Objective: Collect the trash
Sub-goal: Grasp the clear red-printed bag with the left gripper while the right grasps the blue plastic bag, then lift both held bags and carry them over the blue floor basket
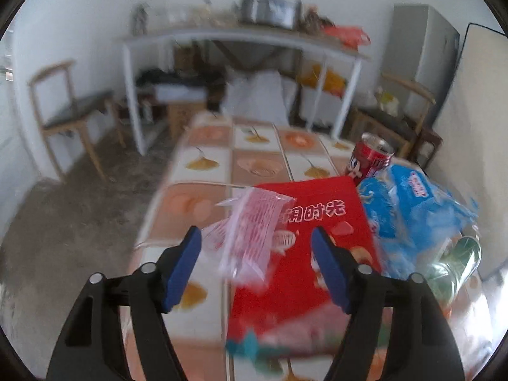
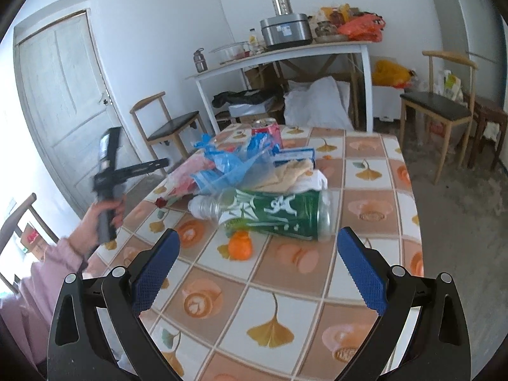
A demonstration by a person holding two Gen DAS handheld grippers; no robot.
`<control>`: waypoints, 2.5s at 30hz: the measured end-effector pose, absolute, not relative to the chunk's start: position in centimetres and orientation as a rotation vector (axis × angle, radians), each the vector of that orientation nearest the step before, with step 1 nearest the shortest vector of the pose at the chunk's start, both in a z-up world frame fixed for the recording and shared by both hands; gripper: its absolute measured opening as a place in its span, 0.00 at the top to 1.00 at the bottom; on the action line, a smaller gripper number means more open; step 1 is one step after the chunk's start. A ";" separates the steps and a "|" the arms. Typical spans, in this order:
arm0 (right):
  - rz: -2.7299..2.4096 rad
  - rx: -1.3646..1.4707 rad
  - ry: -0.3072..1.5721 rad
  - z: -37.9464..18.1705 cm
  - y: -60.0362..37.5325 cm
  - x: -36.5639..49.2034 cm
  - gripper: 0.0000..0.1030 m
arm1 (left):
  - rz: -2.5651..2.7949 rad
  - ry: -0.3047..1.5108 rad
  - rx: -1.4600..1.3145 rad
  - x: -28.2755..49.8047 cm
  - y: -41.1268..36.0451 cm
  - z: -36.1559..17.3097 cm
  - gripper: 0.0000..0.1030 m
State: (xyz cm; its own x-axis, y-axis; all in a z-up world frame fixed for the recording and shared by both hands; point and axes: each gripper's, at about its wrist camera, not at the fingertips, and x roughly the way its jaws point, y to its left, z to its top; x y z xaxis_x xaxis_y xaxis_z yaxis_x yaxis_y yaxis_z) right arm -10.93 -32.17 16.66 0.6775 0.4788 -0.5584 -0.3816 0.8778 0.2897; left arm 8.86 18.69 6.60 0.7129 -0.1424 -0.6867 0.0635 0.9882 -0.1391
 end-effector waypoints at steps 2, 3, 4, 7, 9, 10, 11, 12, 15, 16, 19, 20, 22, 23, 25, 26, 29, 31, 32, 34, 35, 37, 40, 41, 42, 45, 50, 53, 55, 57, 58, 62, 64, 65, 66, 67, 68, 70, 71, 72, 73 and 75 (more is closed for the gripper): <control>0.510 0.141 0.661 17.0 -31.7 -10.4 0.07 | -0.131 0.818 -0.131 11.6 19.3 5.6 0.32; 0.525 0.133 0.652 17.3 -31.4 -10.2 0.07 | -0.145 0.810 -0.160 12.5 19.8 5.3 0.32; 0.536 0.121 0.648 17.5 -31.0 -9.9 0.07 | -0.168 0.813 -0.179 13.1 20.1 5.0 0.32; 0.521 0.072 0.619 18.0 -29.9 -9.3 0.07 | -0.207 0.920 -0.204 15.3 20.4 3.3 0.32; 0.511 0.022 0.595 18.4 -29.0 -8.7 0.07 | -0.234 0.957 -0.203 15.6 20.3 2.2 0.33; 0.516 -0.005 0.591 18.7 -28.5 -8.3 0.07 | -0.247 0.968 -0.171 15.5 19.8 1.9 0.37; 0.519 -0.028 0.588 18.9 -28.0 -8.0 0.07 | -0.255 0.974 -0.139 15.3 19.4 1.7 0.40; 0.523 -0.052 0.590 19.2 -27.4 -7.3 0.07 | -0.260 0.977 -0.105 15.1 19.0 1.5 0.46; 0.562 -0.069 0.606 19.6 -26.1 -5.2 0.07 | -0.260 0.971 -0.123 14.4 19.3 1.2 0.59; 0.583 -0.071 0.617 19.7 -25.6 -4.4 0.07 | -0.262 0.971 -0.144 14.3 19.6 1.2 0.65; 0.629 -0.089 0.661 19.3 -23.9 -1.8 0.07 | -0.277 0.969 -0.160 13.6 19.9 1.2 0.70; 0.639 -0.097 0.675 19.1 -23.5 -1.2 0.07 | -0.274 0.962 -0.140 13.1 19.8 1.1 0.73; 0.701 -0.137 0.751 18.1 -21.6 0.9 0.07 | -0.262 0.943 -0.134 12.5 19.7 1.2 0.76; 0.715 -0.166 0.786 17.6 -20.5 1.9 0.08 | -0.259 0.933 -0.136 12.1 19.8 1.2 0.76; 0.688 -0.240 0.811 16.9 -18.9 3.0 0.08 | -0.272 0.925 -0.159 11.6 19.9 1.2 0.77; 0.668 -0.278 0.815 16.6 -18.1 3.6 0.09 | -0.275 0.922 -0.169 11.4 20.0 1.2 0.77; 0.680 -0.388 0.811 15.8 -15.4 4.2 0.21 | -0.279 0.921 -0.196 11.2 20.3 1.2 0.77; 0.642 -0.455 0.816 15.2 -14.2 4.5 0.42 | -0.276 0.918 -0.186 11.1 20.1 1.3 0.77; 0.638 -0.470 0.837 14.9 -13.8 4.8 0.66 | -0.276 0.917 -0.186 11.1 20.1 1.4 0.77; 0.672 -0.452 0.905 14.1 -13.5 5.4 0.97 | -0.270 0.915 -0.190 11.0 20.2 1.5 0.76; 0.675 -0.439 0.907 14.0 -13.8 5.4 0.97 | -0.269 0.908 -0.197 10.9 20.3 1.6 0.76; 0.613 -0.454 0.859 14.4 -14.1 5.1 0.97 | -0.265 0.896 -0.213 10.7 20.5 1.8 0.76; 0.576 -0.394 0.783 16.4 -15.8 4.5 0.97 | -0.250 0.860 -0.221 10.2 20.8 2.6 0.76; 0.571 -0.355 0.753 17.5 -16.8 4.3 0.97 | -0.240 0.840 -0.219 9.9 20.9 3.1 0.76; 0.550 -0.339 0.726 18.4 -17.6 4.0 0.97 | -0.240 0.823 -0.224 9.7 21.0 3.7 0.76; 0.516 -0.289 0.647 21.6 -20.1 3.0 0.97 | -0.230 0.774 -0.232 9.0 21.2 5.5 0.77; 0.507 -0.162 0.556 25.7 -24.2 1.1 0.97 | -0.242 0.736 -0.245 8.2 20.5 8.3 0.77; 0.496 -0.111 0.519 27.4 -26.3 -0.2 0.97 | -0.261 0.709 -0.260 7.1 19.5 10.1 0.77; 0.499 -0.063 0.500 28.4 -28.0 -1.4 0.97 | -0.280 0.689 -0.266 6.1 18.6 11.3 0.77; 0.504 -0.033 0.495 29.0 -29.3 -2.2 0.97 | -0.327 0.672 -0.288 4.6 17.3 12.6 0.77; 0.502 -0.022 0.486 29.6 -30.4 -3.2 0.97 | -0.348 0.668 -0.292 4.0 16.5 13.1 0.77; 0.483 0.013 0.457 30.7 -33.6 -6.4 0.97 | -0.480 0.658 -0.261 0.1 11.2 15.3 0.77; 0.464 0.044 0.443 30.9 -35.8 -8.6 0.96 | -0.552 0.669 -0.261 -1.6 8.5 16.0 0.77; 0.433 0.053 0.432 31.0 -37.2 -9.9 0.96 | -0.605 0.679 -0.266 -2.6 6.7 16.2 0.77; 0.396 0.057 0.422 31.2 -38.4 -10.9 0.95 | -0.666 0.706 -0.270 -3.5 4.8 16.3 0.77; 0.368 0.065 0.415 31.2 -39.7 -12.0 0.93 | -0.707 0.733 -0.264 -4.5 2.7 16.2 0.77; 0.356 0.083 0.416 31.0 -40.9 -12.8 0.93 | -0.743 0.754 -0.249 -5.4 0.7 16.2 0.77; 0.326 0.126 0.438 30.5 -43.6 -14.5 0.93 | -0.805 0.785 -0.213 -7.0 -2.5 16.2 0.77; 0.300 0.134 0.445 30.0 -44.8 -15.2 0.93 | -0.839 0.805 -0.181 -7.9 -4.5 16.0 0.77; 0.272 0.137 0.453 29.6 -45.7 -15.9 0.93 | -0.859 0.825 -0.156 -8.7 -6.2 15.9 0.77; 0.237 0.140 0.462 28.9 -46.7 -16.6 0.93 | -0.883 0.851 -0.149 -9.7 -8.1 15.6 0.77; 0.184 0.172 0.499 27.0 -48.9 -18.3 0.93 | -0.952 0.919 -0.176 -10.9 -10.4 14.8 0.77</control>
State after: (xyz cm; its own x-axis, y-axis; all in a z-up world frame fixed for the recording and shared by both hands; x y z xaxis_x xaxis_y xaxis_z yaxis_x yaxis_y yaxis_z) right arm -18.26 -48.91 27.00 0.8624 0.2167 -0.4575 -0.1333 0.9691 0.2078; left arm -10.88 -10.45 14.75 0.2472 -0.7630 -0.5973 0.6241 0.5969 -0.5042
